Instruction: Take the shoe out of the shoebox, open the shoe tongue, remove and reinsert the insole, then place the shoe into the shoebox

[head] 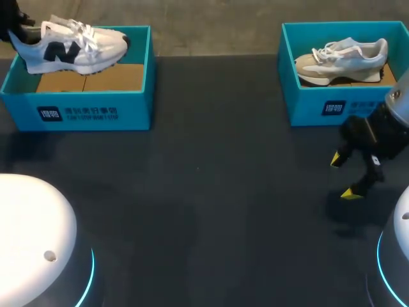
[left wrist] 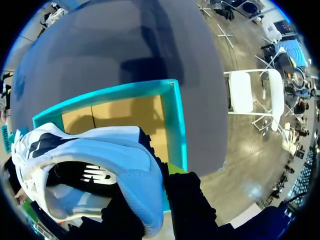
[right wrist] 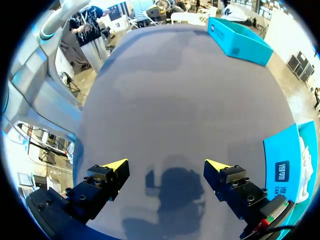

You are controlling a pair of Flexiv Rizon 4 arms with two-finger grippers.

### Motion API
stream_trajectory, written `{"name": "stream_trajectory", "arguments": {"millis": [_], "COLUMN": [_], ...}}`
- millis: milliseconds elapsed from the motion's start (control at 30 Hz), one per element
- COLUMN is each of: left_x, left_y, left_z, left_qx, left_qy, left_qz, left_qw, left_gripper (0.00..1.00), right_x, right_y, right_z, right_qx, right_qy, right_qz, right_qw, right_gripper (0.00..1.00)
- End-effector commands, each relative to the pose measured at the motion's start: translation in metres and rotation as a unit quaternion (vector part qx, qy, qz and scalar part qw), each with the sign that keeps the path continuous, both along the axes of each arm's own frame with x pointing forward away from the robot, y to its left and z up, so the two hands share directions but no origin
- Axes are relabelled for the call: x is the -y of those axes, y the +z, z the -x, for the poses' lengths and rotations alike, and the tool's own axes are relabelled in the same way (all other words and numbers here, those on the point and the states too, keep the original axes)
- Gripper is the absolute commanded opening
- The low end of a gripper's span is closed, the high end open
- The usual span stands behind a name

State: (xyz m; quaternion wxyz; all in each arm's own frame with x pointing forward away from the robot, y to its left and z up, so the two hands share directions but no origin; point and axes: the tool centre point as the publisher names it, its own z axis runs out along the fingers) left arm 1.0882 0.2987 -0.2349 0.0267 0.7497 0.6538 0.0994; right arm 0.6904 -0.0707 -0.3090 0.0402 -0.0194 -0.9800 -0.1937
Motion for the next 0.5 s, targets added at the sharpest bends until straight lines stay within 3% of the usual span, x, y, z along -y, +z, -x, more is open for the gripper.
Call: {"name": "stream_trajectory", "arguments": {"millis": [33, 500], "left_x": [0.003, -0.007], "left_y": [-0.008, -0.033], "left_z": [0.01, 0.007], "left_qx": [0.01, -0.006], "left_qy": [0.004, 0.029], "left_qz": [-0.007, -0.027], "left_qw": [1.0, 0.999], "left_gripper": [0.0, 0.0], "right_x": [0.0, 0.0], "right_y": [0.0, 0.0], "right_z": [0.001, 0.001], "right_qx": [0.001, 0.001], "right_qy": [0.0, 0.0], "right_qz": [0.001, 0.001], "right_qw": [1.0, 1.0], "right_gripper": [1.0, 1.0]}}
